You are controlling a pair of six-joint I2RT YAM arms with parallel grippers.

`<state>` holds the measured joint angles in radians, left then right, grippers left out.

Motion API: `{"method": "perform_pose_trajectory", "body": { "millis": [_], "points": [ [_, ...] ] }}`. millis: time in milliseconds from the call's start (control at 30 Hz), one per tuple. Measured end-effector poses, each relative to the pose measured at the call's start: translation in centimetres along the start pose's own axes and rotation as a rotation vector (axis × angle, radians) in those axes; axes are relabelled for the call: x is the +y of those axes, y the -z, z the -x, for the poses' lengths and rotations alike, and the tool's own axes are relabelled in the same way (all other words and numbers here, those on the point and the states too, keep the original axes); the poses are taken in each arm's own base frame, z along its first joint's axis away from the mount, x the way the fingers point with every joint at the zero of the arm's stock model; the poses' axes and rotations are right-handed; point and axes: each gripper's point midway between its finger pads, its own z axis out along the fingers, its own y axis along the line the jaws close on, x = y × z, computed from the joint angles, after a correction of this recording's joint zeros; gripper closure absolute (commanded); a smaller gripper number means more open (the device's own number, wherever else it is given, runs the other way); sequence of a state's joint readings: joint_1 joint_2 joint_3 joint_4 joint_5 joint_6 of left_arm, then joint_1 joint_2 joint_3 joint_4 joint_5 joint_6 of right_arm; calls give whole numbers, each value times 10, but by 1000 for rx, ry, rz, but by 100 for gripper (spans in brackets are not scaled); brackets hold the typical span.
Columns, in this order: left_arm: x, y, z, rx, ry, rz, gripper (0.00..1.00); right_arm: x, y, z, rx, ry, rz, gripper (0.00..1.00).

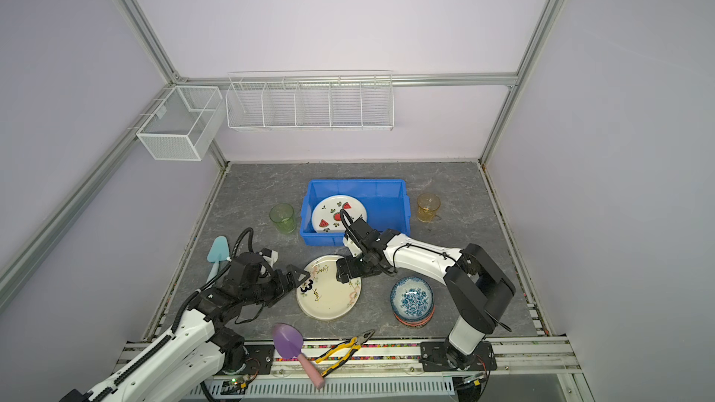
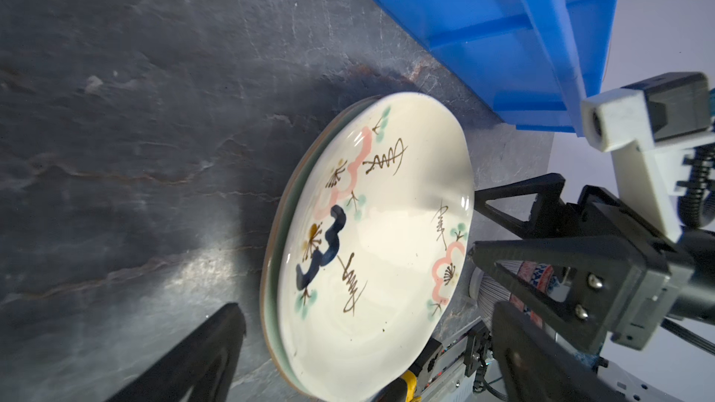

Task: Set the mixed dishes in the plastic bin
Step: 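Pinch the flower plate rim with both grippers and tilt it up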

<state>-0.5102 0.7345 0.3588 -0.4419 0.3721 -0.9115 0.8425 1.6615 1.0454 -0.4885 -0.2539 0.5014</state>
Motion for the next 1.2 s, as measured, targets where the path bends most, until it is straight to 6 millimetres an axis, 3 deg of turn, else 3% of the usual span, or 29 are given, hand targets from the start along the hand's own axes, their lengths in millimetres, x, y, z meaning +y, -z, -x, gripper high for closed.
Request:
{"method": "perform_pose_trajectory", "body": {
  "millis": [333,800,1200],
  "points": [
    [1,-8,-10,58,-3,12,1,3,-9,-5,30,5,12,10],
    [-2,-10,-11,63,-12,-6,1,14,-5,-1,31,19,24,10],
    [2,-12,-16,67,18,-26,1,21,-20,-3,77,22,50,9]
  ]
}}
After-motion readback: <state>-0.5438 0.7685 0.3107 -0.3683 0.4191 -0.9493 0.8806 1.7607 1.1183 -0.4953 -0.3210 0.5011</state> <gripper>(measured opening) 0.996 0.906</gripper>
